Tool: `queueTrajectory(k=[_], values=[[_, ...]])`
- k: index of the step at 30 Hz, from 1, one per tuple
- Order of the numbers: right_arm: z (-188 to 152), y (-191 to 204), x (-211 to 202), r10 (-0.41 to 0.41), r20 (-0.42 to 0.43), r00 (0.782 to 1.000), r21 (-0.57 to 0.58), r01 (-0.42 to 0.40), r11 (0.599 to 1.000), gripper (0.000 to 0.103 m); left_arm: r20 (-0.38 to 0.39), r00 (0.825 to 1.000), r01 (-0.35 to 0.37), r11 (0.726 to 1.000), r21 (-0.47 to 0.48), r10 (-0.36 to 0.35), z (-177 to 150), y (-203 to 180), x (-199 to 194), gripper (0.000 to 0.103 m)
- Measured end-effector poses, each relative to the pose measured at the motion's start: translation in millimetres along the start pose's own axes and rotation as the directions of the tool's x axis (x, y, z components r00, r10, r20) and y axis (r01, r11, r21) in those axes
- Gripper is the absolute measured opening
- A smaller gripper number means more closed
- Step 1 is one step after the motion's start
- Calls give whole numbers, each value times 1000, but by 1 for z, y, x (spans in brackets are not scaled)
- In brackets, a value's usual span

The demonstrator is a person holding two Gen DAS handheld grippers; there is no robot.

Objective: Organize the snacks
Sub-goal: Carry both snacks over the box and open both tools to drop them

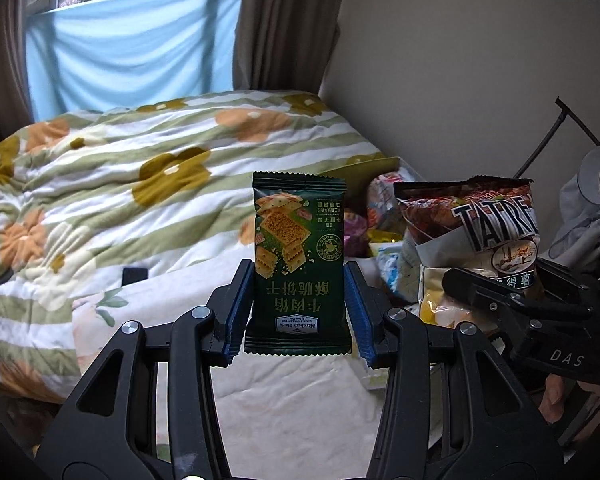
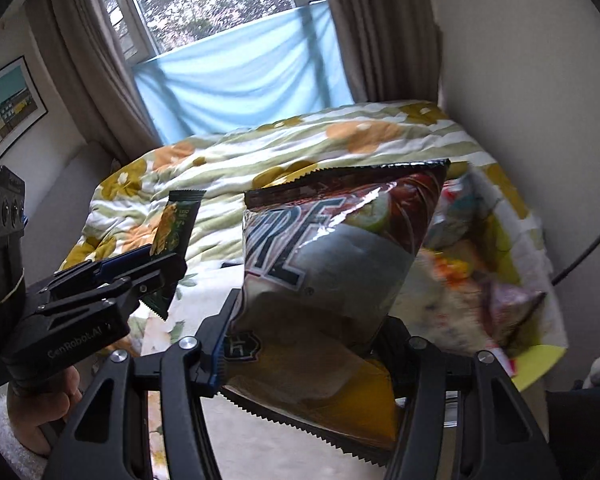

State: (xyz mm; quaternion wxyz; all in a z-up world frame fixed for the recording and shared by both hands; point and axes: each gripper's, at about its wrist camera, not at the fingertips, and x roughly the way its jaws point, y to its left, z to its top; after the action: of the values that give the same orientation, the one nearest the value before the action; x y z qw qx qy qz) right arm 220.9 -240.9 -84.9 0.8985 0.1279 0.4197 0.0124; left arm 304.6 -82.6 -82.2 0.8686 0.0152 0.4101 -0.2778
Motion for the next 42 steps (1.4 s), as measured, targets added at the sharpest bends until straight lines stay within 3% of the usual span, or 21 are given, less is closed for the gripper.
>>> queueTrajectory(k=[9, 15, 16, 18, 20, 26, 36, 38, 39, 40, 42], values=[[23, -100, -39, -10, 45, 999, 4, 10, 1000, 53, -31, 999, 18, 1000, -22, -19, 35, -89, 64, 41], [34, -141, -40, 10, 51, 999, -14, -9, 1000, 53, -62, 998, -4, 996, -85, -2, 48, -100, 107, 45], [36, -146, -38, 16, 50, 999, -17, -15, 1000, 53, -77, 997, -26, 995, -92, 18, 49, -97, 111, 50], [39, -155, -34, 33, 42, 999, -18, -32, 999, 53, -91, 994, -63, 991, -120, 52, 46, -95, 112, 93], [41, -160, -30, 49, 31, 998, -27, -48, 998, 53, -51, 996, -82, 985, -150, 75, 40, -91, 101, 103], [48, -168, -20, 68, -11, 998, -101, -69, 992, 53, -14, 990, -137, 972, -189, 137, 19, -83, 69, 103], [65, -163, 16, 86, -112, 990, -228, -109, 968, 55, -55, 971, -240, 929, -280, 234, -11, -72, 41, 103], [64, -161, 26, 77, -115, 990, -245, -103, 964, 59, -57, 968, -252, 922, -293, 246, -16, -71, 36, 103], [63, -160, 30, 80, -119, 990, -250, -108, 962, 67, -57, 965, -260, 920, -294, 255, -19, -71, 33, 103], [61, -159, 33, 87, -125, 988, -249, -116, 962, 84, -57, 963, -267, 918, -292, 262, -23, -72, 30, 103], [57, -160, 34, 80, -120, 990, -244, -108, 964, 99, -59, 957, -289, 914, -286, 284, -30, -73, 25, 103]])
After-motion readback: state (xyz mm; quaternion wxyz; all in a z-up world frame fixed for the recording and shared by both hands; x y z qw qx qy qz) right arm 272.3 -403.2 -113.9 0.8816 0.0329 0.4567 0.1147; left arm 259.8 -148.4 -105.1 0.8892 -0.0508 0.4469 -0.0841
